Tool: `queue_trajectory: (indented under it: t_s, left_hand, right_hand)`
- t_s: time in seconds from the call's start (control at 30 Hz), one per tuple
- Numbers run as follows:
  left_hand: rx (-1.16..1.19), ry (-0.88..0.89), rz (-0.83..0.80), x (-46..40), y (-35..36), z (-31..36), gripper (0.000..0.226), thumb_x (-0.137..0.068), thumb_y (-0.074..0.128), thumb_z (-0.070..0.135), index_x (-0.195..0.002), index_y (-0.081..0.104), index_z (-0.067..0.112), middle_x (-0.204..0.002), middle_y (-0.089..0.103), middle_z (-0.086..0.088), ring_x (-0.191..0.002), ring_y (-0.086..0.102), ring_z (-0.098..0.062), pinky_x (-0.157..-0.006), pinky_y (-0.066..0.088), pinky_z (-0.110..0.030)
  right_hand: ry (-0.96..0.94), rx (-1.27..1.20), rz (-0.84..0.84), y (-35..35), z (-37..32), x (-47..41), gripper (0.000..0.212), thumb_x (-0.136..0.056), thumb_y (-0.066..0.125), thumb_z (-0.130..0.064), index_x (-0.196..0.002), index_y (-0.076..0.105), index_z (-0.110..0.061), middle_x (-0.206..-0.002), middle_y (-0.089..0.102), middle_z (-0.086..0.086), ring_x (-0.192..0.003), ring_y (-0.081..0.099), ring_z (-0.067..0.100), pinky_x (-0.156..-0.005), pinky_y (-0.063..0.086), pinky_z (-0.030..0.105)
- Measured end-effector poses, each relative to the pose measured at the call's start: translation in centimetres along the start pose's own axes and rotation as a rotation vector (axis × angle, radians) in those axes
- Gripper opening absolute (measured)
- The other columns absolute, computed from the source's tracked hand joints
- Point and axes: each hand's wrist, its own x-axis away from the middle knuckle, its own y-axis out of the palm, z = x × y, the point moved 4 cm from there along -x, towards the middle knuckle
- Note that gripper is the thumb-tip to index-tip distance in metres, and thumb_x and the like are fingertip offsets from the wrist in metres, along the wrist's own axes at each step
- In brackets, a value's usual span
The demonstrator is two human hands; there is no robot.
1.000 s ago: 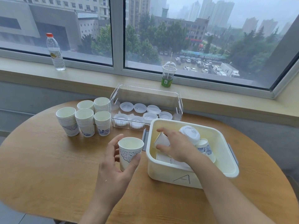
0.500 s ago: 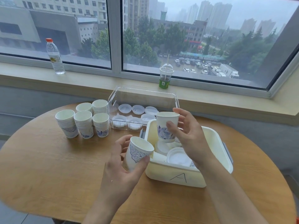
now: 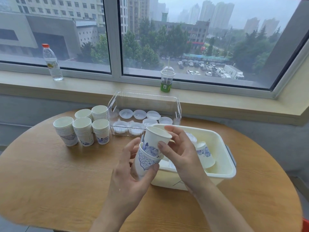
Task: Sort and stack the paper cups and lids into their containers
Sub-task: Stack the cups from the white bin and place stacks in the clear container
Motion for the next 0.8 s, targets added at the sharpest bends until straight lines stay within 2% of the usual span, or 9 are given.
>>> queue_trajectory:
  t_s: [0.13,0.23,0.4,0.5,0.67,0.8]
  left_hand:
    - [0.014,0.004,0.001,0.2,0.1,0.0,0.075,-0.079,0.081,0.046,-0.146,0.049,0.044,-0.118,0.066,0.024,-0.099,0.066,-0.009,-0.076,0.048,-0.01]
    - [0.024,0.011,-0.007,0.3,0.1,0.0,0.077,-0.081,0.081,0.045,-0.15,0.048,0.044,-0.118,0.067,0.02,-0.101,0.066,-0.013,-0.075,0.05,-0.012]
    - [0.015,0.023,0.0,0.3,0.1,0.5,0.075,-0.083,0.08,0.044,-0.151,0.048,0.042,-0.117,0.066,0.027,-0.104,0.066,-0.005,-0.077,0.047,-0.007]
    - [0.025,0.017,0.005,0.4,0.1,0.5,0.075,-0.082,0.079,0.045,-0.151,0.049,0.044,-0.118,0.065,0.025,-0.103,0.065,-0.007,-0.076,0.048,-0.008]
    - [0.016,0.011,-0.011,0.2,0.4,0.4,0.073,-0.082,0.082,0.041,-0.148,0.051,0.047,-0.119,0.066,0.025,-0.107,0.065,-0.007,-0.081,0.046,-0.007]
    - [0.005,0.023,-0.045,-0.2,0.9,0.4,0.07,-0.08,0.083,0.041,-0.144,0.054,0.042,-0.116,0.07,0.02,-0.108,0.067,-0.009,-0.083,0.044,-0.007]
  right_hand:
    - [0.012,0.088,-0.034,0.1,0.7,0.7,0.054,-0.082,0.081,-0.041,-0.132,0.059,-0.036,-0.129,0.07,-0.001,-0.114,0.068,0.021,-0.102,0.055,0.048]
    - [0.026,0.158,-0.064,0.1,0.9,1.1,0.058,-0.085,0.079,-0.042,-0.137,0.055,-0.035,-0.131,0.069,-0.004,-0.116,0.068,0.02,-0.103,0.054,0.045]
    - [0.013,0.238,-0.091,0.0,0.8,1.5,0.051,-0.09,0.076,-0.036,-0.135,0.055,-0.038,-0.128,0.07,-0.013,-0.125,0.064,0.014,-0.103,0.052,0.038]
    - [-0.001,0.264,-0.098,-0.2,0.7,1.6,0.049,-0.09,0.076,-0.037,-0.134,0.056,-0.041,-0.127,0.07,-0.014,-0.126,0.062,0.012,-0.102,0.052,0.036]
    - [-0.035,0.312,-0.068,-1.8,0.3,1.6,0.054,-0.087,0.076,-0.047,-0.136,0.057,-0.037,-0.125,0.07,-0.009,-0.127,0.062,0.015,-0.103,0.053,0.042]
    - [-0.069,0.453,-0.02,-5.1,-0.5,1.3,0.05,-0.088,0.077,-0.05,-0.133,0.06,-0.035,-0.127,0.069,-0.013,-0.125,0.063,0.012,-0.102,0.054,0.038]
